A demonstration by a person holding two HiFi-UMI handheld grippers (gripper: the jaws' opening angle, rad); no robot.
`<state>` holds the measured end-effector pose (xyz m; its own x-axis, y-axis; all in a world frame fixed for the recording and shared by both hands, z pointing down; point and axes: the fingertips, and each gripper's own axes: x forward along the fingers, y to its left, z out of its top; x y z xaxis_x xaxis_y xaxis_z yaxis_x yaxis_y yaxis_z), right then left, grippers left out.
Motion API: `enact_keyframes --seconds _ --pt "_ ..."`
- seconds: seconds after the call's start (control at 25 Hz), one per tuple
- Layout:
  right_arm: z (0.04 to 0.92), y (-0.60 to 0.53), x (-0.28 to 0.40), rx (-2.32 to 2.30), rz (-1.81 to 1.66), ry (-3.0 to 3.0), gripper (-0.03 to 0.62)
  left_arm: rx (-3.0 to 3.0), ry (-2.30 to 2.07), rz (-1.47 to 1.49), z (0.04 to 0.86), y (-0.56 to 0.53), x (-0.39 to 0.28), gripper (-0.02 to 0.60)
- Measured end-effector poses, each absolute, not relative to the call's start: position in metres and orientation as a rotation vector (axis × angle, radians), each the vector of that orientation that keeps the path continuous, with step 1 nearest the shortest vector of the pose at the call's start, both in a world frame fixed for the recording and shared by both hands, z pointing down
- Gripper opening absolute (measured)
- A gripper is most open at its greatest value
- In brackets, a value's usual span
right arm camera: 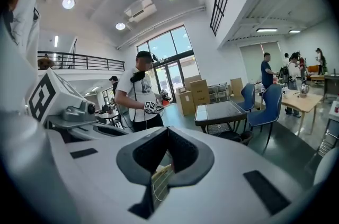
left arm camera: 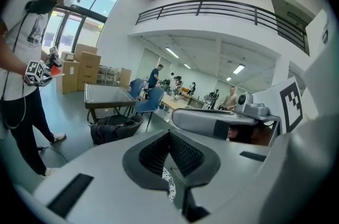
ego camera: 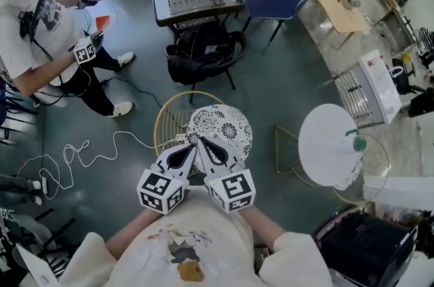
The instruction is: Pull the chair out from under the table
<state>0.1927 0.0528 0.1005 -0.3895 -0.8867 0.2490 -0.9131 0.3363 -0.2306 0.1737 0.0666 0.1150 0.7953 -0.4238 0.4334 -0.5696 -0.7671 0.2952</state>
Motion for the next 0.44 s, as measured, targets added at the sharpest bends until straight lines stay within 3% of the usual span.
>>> enact_keyframes --seconds 0.44 --pt "0.103 0.052 0.183 1.659 0.519 -2.527 0.009 2.582 -0.796 0.487 0.111 0.064 0.160 0.008"
